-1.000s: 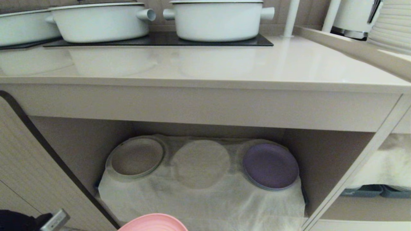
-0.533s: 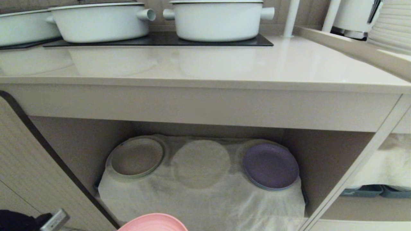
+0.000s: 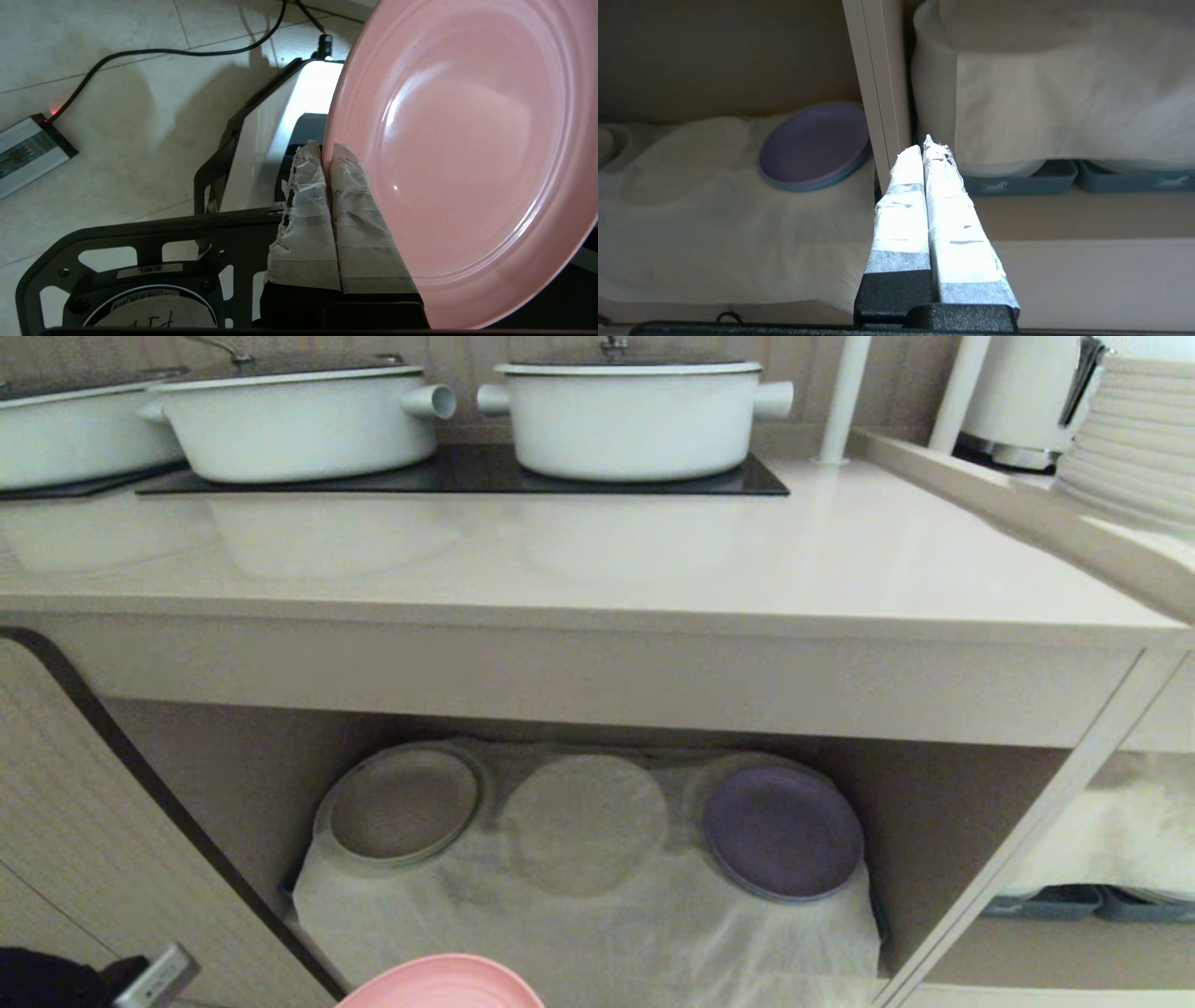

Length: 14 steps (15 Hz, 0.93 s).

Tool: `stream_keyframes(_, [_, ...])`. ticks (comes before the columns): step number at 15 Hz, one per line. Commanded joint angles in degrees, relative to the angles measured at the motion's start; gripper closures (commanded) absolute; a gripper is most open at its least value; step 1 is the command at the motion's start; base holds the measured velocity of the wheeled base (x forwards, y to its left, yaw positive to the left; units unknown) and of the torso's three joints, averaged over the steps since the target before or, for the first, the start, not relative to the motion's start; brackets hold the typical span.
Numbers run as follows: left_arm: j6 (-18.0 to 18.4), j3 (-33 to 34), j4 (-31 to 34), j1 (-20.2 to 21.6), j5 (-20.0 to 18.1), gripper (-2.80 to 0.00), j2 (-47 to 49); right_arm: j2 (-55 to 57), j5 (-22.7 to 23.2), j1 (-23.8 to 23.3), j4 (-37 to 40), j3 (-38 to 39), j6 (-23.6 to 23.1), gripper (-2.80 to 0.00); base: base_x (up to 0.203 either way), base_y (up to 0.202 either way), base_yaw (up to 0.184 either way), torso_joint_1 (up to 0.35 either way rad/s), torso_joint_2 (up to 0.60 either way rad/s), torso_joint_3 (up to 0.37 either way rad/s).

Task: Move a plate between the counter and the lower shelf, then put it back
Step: Put the plate

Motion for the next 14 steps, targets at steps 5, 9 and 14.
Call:
stream_keyframes(5, [-0.3,0.0,0.1,0.0,-0.1,0.00,0.1,0.0,0.0,0.0,0.0,0.0,0.0,0.00,0.000,0.000,0.000,0.178,-0.46,-0.277])
stream_keyframes(9, [-0.3,0.0,0.2,0.0,-0.1,0.00,0.1,0.0,0.0,0.0,0.0,0.0,0.0,0.00,0.000,0.000,0.000,0.206,-0.49,-0.278])
stream_keyframes(14, [-0.4,0.0,1.0,0.0,-0.5,0.00,0.1,0.0,0.0,0.0,0.0,0.0,0.0,0.00,0.000,0.000,0.000,0.228,-0.51,-0.282])
